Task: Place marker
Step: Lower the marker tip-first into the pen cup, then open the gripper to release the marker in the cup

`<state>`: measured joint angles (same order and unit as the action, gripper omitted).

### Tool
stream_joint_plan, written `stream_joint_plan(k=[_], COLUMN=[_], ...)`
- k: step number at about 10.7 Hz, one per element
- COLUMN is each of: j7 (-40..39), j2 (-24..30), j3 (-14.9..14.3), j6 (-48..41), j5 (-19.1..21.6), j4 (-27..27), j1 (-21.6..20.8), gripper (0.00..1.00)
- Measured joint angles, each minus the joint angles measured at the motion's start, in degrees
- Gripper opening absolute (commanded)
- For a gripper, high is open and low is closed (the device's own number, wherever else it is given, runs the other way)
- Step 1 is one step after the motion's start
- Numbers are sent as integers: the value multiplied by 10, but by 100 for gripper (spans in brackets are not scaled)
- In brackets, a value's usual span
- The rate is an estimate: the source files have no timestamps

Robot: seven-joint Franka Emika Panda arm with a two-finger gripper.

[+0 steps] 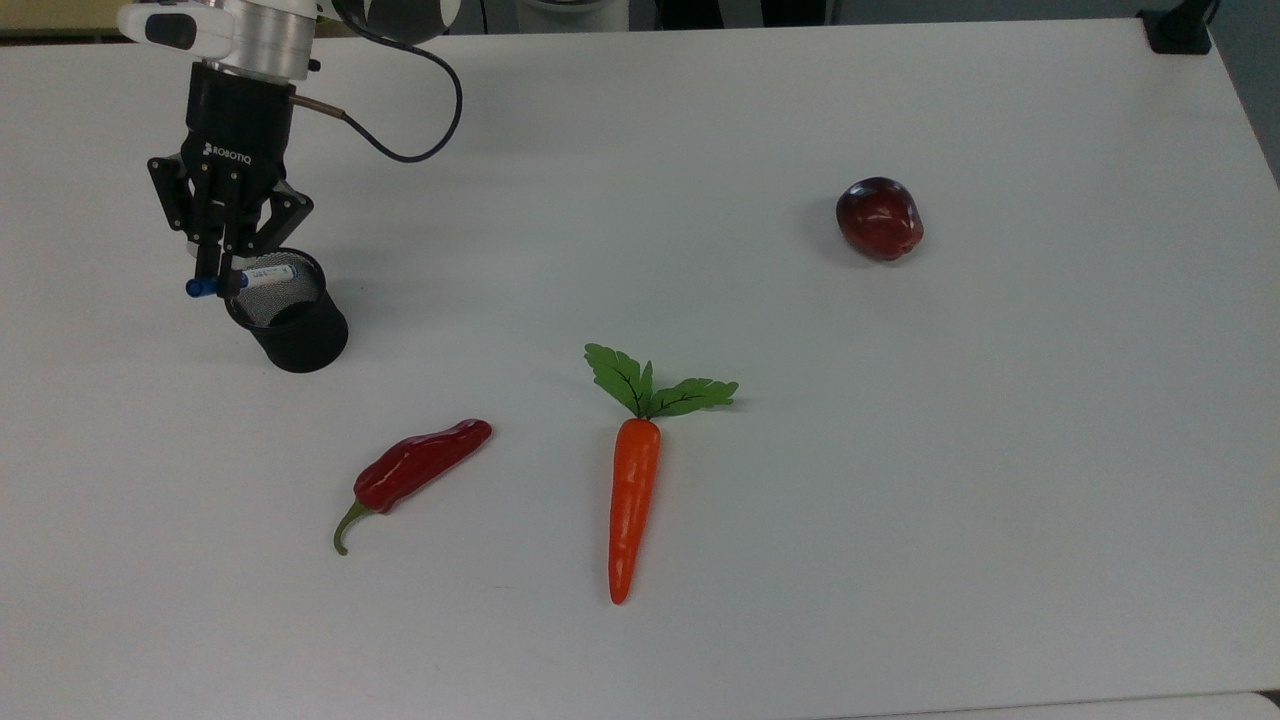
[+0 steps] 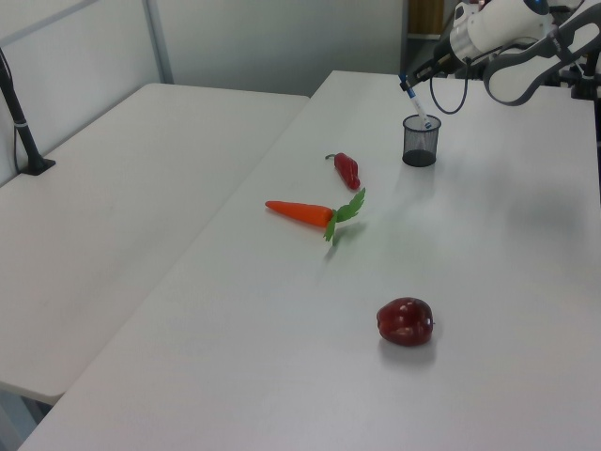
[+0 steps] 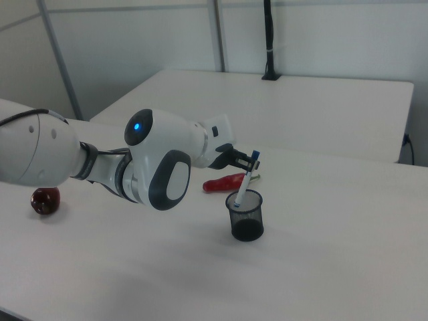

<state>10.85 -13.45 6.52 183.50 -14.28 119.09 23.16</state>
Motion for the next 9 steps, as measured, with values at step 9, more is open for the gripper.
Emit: stream_joint_plan(k=[9], j7=[-1], j2=[-1], j3=[2], j6=[0], j5=[0], j4=[-5], j1=[-1], gripper=[100])
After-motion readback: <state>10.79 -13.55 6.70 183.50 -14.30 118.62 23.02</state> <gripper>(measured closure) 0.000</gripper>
